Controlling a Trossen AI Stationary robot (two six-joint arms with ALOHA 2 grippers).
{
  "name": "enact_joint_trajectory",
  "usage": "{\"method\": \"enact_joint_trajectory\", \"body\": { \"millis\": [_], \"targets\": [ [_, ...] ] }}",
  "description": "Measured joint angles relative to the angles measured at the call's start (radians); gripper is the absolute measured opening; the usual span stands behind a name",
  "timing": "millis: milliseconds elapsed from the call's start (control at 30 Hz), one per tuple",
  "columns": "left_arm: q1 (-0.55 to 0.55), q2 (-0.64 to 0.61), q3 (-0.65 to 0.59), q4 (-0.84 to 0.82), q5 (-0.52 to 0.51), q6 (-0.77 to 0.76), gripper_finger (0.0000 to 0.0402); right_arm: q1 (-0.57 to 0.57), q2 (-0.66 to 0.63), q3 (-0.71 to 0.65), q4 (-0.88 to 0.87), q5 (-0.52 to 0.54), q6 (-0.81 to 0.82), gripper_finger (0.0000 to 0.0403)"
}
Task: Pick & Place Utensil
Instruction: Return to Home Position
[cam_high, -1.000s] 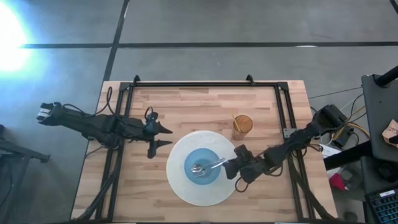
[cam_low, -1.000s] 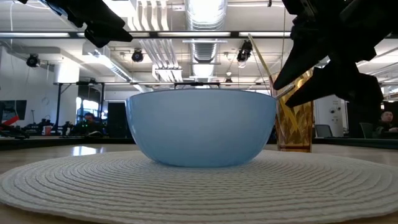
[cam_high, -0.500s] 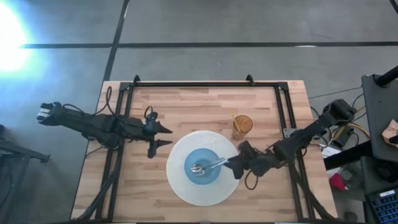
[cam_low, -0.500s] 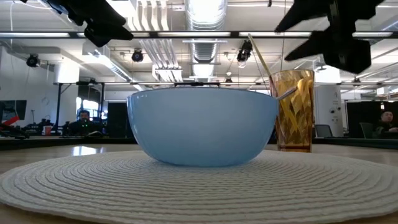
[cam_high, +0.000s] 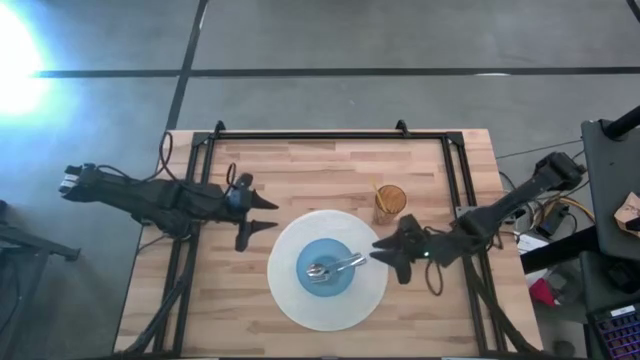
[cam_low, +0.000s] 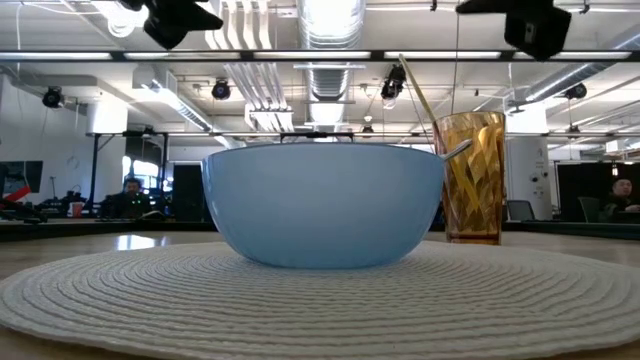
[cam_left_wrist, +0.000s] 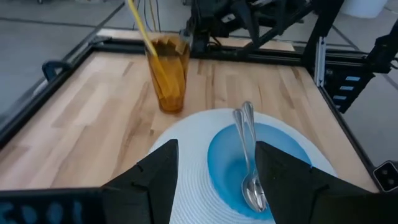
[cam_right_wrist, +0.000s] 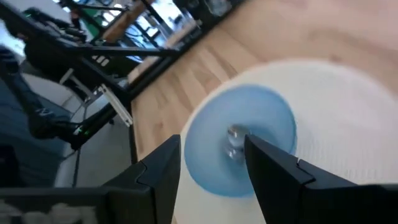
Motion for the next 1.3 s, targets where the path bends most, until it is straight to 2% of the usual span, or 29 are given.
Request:
{"method": "enact_joint_trajectory", "body": {
  "millis": [267, 367, 600, 867, 1033, 1133, 1200, 1300],
  "targets": [
    [0.000, -0.030, 0.031, 0.000, 0.000, 0.076, 0.0188, -0.002, -0.151, 0.000, 0.002, 0.106, -0.322, 0.0167],
    [0.001, -0.057, 0.033, -0.001, 0.000, 0.092, 0.0167, -0.002, -0.204, 0.000, 0.003, 0.116, -0.428, 0.0158],
    [0.005, -0.142, 0.027, 0.000, -0.001, 0.153, 0.0098, -0.009, -0.280, 0.000, 0.022, 0.216, -0.691, 0.0126],
    [0.005, -0.245, -0.001, -0.005, -0.042, 0.185, 0.0008, -0.050, -0.307, 0.000, 0.123, 0.213, -0.946, 0.0075],
    [0.007, -0.319, -0.062, 0.019, -0.095, 0.174, 0.0003, -0.090, -0.329, 0.000, 0.155, 0.201, -1.038, 0.0038],
    [0.009, -0.361, -0.117, 0.065, -0.101, 0.164, 0.0001, -0.120, -0.348, 0.000, 0.159, 0.140, -1.059, 0.0015],
    [0.009, -0.393, -0.158, 0.090, -0.122, 0.163, 0.0000, -0.140, -0.357, 0.000, 0.162, 0.100, -1.060, 0.0010],
    [0.010, -0.438, -0.215, 0.118, -0.161, 0.161, 0.0000, -0.162, -0.359, -0.007, 0.161, 0.093, -1.059, 0.0008]
  ]
}}
